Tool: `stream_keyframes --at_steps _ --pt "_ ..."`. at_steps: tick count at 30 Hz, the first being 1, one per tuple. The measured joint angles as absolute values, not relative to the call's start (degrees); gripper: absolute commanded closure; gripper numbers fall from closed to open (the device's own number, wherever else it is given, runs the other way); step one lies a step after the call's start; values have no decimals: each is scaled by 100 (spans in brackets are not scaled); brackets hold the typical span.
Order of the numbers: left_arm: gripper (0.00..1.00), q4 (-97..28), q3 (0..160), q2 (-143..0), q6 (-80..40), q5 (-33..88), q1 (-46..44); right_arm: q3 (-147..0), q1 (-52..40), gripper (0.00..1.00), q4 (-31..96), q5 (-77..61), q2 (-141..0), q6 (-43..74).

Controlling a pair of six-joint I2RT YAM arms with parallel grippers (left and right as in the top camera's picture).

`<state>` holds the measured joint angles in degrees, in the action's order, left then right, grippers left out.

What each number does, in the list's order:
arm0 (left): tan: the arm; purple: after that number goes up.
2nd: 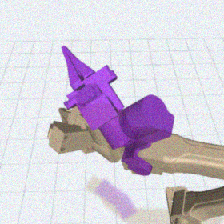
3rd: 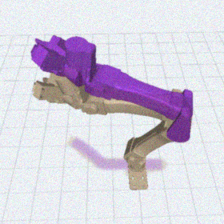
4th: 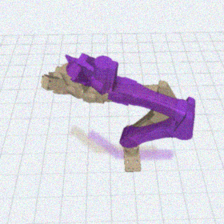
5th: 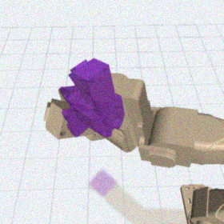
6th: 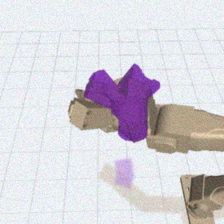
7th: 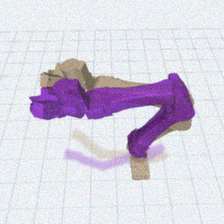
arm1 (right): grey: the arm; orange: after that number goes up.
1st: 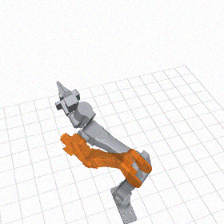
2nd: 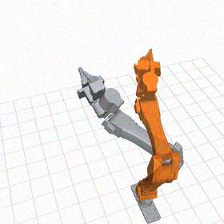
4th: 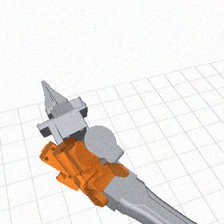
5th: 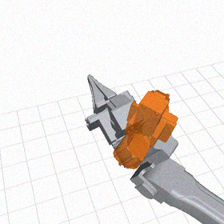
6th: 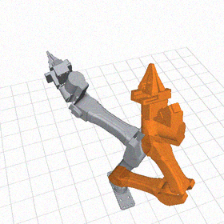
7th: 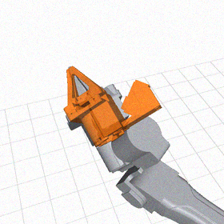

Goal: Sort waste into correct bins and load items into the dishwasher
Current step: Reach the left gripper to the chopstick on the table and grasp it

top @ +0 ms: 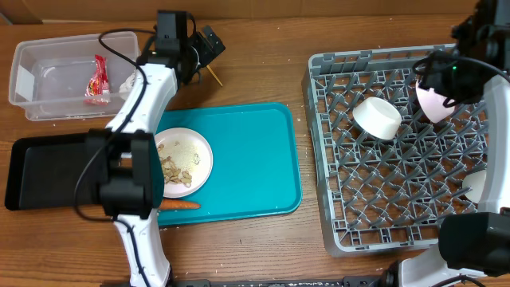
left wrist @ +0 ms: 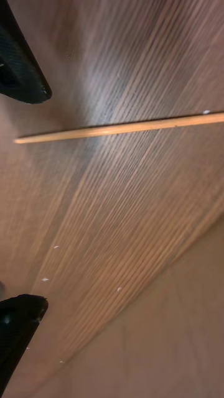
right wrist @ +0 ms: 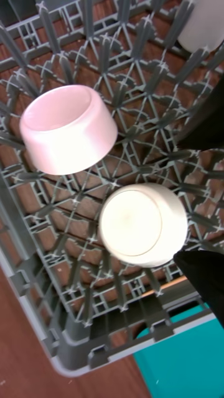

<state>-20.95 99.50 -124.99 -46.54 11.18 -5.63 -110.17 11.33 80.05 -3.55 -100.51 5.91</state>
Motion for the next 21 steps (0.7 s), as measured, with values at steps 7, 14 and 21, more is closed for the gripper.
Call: stream_keyframes --at_steps 7,14,21 --pt "0 -2010 9948 -13021 -4982 934 -554 -11019 1197 43 7758 -593 -10051 589" --pt "14 -1898 9946 -13067 -4858 635 -552 -11019 1197 44 7732 -646 -10090 591" --pt "13 -1970 9946 -13069 -4783 460 -565 -11019 1197 44 7719 -751 -10208 589"
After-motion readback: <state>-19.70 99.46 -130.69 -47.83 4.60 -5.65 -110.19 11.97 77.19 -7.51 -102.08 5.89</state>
